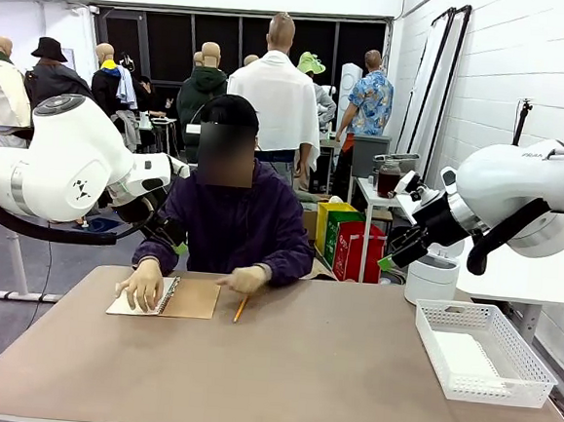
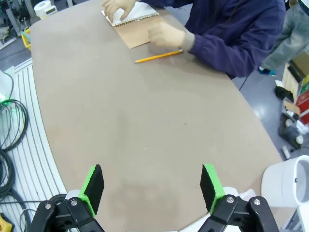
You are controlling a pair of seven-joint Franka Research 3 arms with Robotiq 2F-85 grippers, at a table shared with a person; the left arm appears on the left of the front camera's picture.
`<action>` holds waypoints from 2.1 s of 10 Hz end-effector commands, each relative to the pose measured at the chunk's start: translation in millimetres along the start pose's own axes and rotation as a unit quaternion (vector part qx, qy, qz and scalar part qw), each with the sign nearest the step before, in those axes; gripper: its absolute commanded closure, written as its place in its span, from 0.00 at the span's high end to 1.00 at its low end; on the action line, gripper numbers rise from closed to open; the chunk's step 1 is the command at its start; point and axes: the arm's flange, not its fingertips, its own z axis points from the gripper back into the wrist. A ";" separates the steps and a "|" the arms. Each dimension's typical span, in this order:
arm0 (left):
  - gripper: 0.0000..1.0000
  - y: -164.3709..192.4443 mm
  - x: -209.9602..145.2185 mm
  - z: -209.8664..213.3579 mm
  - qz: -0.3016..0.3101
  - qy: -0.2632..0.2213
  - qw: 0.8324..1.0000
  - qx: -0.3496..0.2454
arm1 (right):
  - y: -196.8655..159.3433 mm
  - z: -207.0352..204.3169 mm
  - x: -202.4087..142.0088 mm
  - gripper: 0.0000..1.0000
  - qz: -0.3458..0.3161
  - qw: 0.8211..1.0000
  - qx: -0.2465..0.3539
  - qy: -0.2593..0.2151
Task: Sort the paper based on its condition.
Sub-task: If a person hands you a paper, place it in the Organizing basket , and if it's crumpled, put it in the Trash can.
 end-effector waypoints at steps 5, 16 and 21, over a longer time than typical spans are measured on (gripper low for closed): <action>1.00 0.7 0.4 -0.1 0.000 0.000 1.000 -0.001 | -0.3 0.3 -0.6 1.00 -0.001 1.000 0.001 -0.001; 1.00 0.7 0.4 -0.1 0.000 0.000 1.000 -0.001 | -0.3 0.3 -0.6 1.00 -0.001 1.000 0.001 -0.001; 1.00 0.7 0.4 -0.1 0.000 0.000 1.000 -0.001 | -0.3 0.3 -0.6 1.00 -0.001 1.000 0.001 -0.001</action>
